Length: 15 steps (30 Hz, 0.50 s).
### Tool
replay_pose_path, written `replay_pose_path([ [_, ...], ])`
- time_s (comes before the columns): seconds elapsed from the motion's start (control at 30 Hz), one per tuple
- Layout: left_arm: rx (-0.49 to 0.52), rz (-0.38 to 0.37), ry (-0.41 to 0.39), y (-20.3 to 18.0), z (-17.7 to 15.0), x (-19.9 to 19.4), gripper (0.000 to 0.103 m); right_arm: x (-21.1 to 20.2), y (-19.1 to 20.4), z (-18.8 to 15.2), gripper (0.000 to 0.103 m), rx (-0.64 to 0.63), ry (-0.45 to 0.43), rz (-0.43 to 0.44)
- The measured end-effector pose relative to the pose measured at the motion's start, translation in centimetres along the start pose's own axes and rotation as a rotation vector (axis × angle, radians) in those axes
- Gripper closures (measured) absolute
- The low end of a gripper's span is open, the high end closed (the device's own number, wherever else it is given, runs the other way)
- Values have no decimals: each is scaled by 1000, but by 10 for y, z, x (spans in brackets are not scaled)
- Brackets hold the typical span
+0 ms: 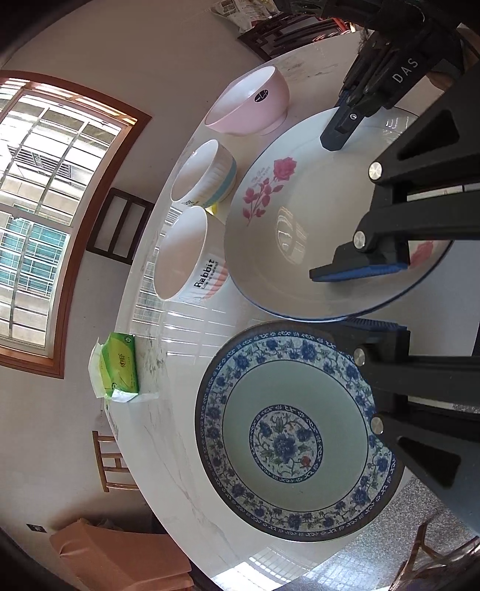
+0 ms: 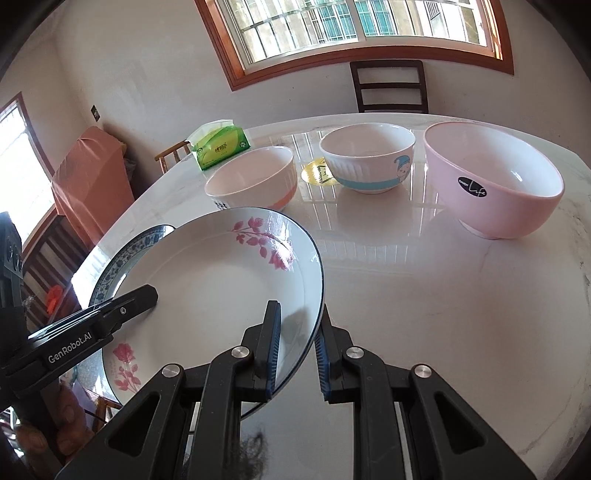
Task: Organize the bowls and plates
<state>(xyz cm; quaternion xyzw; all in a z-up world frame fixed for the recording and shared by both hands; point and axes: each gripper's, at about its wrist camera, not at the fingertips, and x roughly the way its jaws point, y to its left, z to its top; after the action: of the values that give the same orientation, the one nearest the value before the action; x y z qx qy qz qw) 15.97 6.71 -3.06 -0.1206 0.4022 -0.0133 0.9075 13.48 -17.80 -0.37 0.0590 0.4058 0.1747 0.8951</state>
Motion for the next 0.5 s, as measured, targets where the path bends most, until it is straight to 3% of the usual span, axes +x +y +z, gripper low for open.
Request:
replay_pose_path([
  [0.5,-76,87,-64,59,7,-19,84,25,60,11,85,-100,28,57],
])
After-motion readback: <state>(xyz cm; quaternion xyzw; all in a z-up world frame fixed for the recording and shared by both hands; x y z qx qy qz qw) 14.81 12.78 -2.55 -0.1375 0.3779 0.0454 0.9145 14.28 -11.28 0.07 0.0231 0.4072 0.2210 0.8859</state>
